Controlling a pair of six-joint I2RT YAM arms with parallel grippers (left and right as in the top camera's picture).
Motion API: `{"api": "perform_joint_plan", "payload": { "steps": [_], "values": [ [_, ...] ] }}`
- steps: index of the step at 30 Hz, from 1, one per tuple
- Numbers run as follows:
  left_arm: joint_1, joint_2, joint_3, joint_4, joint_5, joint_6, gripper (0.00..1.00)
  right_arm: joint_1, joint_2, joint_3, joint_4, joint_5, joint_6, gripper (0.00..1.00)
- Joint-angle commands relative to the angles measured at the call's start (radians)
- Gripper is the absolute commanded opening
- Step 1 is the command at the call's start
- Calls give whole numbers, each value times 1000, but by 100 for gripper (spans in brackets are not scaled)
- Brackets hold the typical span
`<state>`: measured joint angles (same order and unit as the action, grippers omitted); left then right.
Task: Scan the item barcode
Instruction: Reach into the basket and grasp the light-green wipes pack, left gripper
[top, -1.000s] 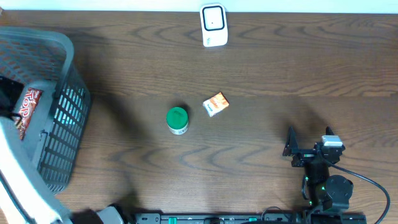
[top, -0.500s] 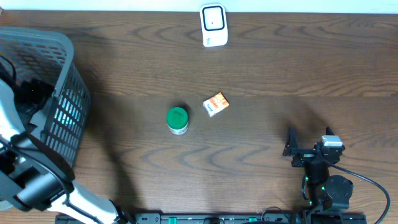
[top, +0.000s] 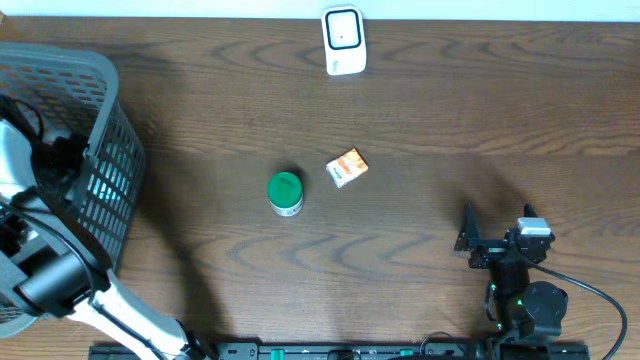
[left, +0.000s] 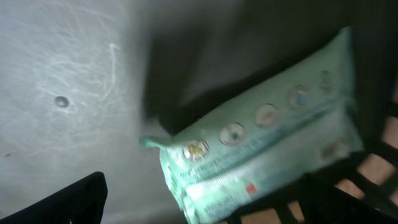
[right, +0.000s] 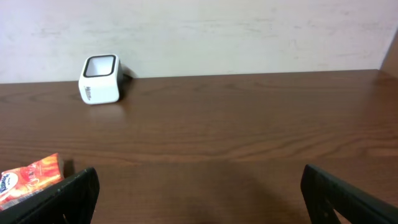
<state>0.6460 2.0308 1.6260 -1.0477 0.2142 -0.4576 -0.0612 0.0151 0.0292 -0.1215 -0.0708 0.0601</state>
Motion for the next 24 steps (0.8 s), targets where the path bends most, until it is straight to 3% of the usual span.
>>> {"api": "perform_joint_plan", "payload": {
  "steps": [1,11,18,19,24],
  "values": [
    [3,38,-20,0,18,16,98,-9,-2,4,-10,2,3,99],
    [3,105,-22,3,34,16,98,-9,-2,4,-10,2,3,99],
    [3,113,-35,19,33,16,13,-9,-2,4,-10,2,3,99],
    [3,113,-35,26,33,16,8,-9,-2,4,-10,2,3,99],
    [10,97,-17,22,33,16,7,-9,-2,4,-10,2,3,99]
  ]
}}
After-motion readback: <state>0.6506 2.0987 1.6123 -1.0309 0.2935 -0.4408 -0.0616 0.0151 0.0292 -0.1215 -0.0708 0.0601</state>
